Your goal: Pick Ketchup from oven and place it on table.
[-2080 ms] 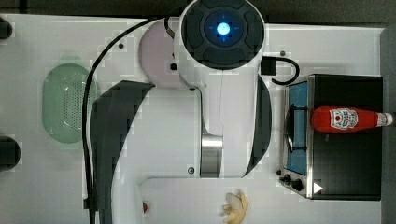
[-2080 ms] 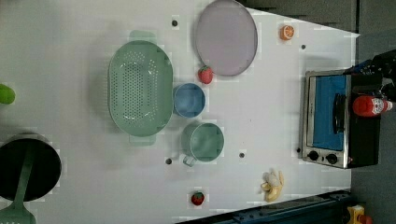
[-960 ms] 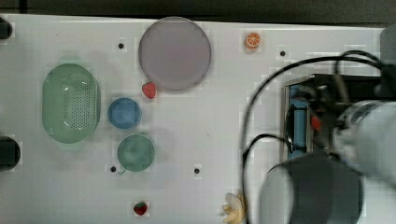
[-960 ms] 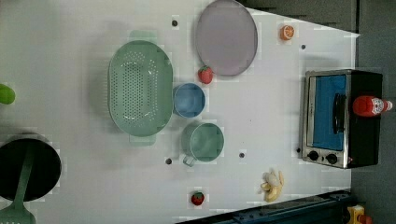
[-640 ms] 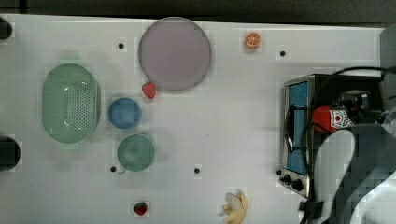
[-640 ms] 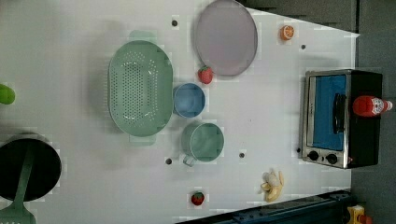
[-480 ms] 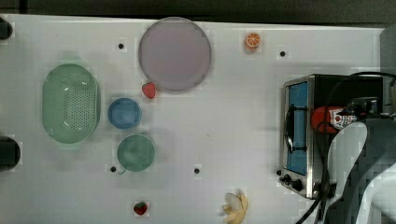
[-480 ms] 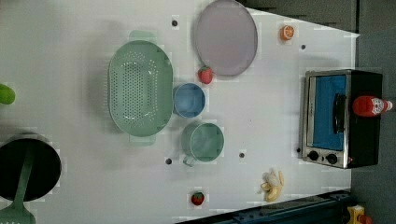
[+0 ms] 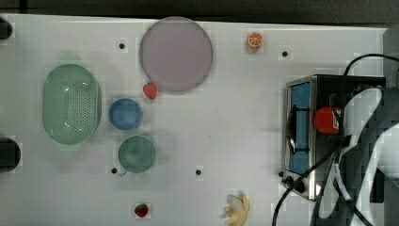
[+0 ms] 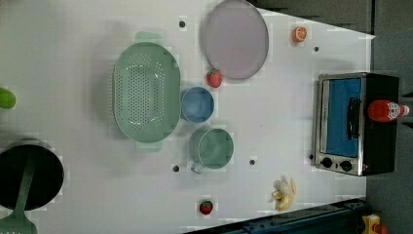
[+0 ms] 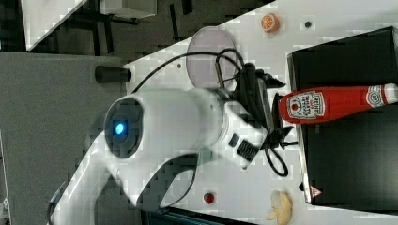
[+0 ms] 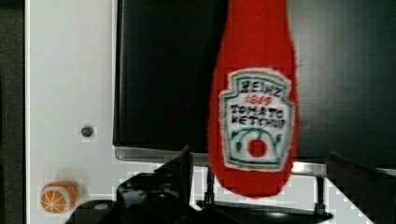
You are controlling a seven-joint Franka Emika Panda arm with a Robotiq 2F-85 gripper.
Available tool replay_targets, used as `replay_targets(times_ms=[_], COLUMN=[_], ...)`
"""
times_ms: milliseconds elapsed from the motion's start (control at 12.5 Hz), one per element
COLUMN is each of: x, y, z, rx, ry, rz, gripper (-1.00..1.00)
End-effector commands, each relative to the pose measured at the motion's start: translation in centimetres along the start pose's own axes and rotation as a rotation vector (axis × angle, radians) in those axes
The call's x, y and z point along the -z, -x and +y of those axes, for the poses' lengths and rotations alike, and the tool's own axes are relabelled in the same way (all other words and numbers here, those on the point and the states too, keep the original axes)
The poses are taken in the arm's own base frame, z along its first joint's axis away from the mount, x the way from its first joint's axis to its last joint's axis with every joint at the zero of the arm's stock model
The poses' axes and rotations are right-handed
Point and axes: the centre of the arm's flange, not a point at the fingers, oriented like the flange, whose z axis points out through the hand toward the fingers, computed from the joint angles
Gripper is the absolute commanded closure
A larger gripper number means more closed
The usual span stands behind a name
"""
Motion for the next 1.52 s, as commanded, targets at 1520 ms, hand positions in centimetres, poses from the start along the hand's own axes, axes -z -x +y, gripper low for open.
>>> replay_targets(times_ms=[1520], x=[1.4], y=[-0.4], z=[-1.4], rx=[0.028], ry=[-0.074], rz=[0.054], gripper=[-0.26])
